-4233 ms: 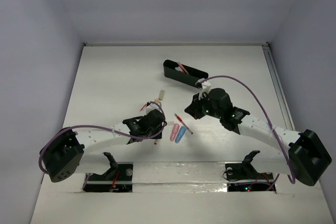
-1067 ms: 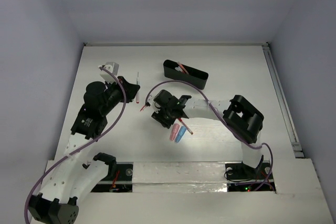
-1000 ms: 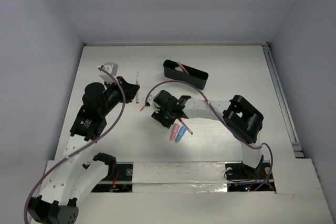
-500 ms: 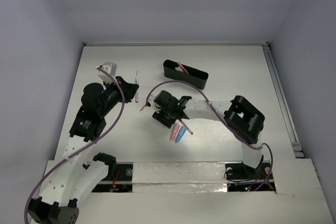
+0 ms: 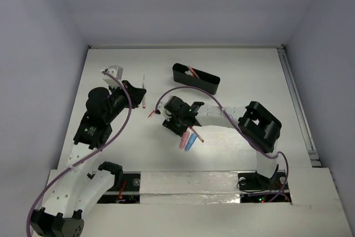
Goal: Sort the stationery into containers
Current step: Close the pen cap on the pen.
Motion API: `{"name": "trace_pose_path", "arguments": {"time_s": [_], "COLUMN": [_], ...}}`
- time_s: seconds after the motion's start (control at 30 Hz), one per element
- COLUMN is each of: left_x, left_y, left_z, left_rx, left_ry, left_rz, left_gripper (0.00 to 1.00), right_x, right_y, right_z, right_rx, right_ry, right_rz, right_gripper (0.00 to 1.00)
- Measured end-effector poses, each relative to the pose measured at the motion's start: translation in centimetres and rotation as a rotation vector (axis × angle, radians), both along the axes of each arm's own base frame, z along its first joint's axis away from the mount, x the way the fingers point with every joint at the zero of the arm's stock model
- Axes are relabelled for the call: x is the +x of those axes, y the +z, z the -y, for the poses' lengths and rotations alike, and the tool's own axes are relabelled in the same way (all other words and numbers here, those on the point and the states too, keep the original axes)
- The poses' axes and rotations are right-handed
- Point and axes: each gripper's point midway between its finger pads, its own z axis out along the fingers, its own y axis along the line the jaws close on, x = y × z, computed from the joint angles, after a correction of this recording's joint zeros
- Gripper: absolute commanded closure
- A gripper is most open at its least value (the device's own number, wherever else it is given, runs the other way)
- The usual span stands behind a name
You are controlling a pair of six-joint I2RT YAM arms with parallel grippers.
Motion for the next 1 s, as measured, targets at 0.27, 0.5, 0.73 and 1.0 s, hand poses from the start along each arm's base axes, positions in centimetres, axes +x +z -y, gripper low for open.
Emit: {"name": "trace_pose_path", "arguments": {"time_s": [0.27, 0.5, 0.73, 1.0], "left_x": [0.0, 0.0, 0.0, -0.8], "left_y": [0.1, -0.1, -0.2, -1.5], "left_z": [0.0, 0.1, 0.2, 1.6], "left_rx": [-0.002, -0.002, -0.005, -0.034], "left_ry": [-0.001, -0.004, -0.011, -0.099], "left_rz": [0.005, 0.003, 0.005, -0.022], "left_gripper": [1.00, 1.00, 1.00, 1.00], "right_x": [0.0, 0.6, 1.8, 4.1], "right_y": [0.0, 0.0, 0.3, 4.3], "right_z": [0.2, 0.1, -0.4, 0.2], "right_rx": [-0.010, -0.009, 0.046, 0.212], "right_ry": [0.004, -0.007, -0.047, -0.219], "right_rz": [0.004, 0.034, 0.102, 0.228], "right_gripper": [0.76, 0.88, 1.00, 1.00]}}
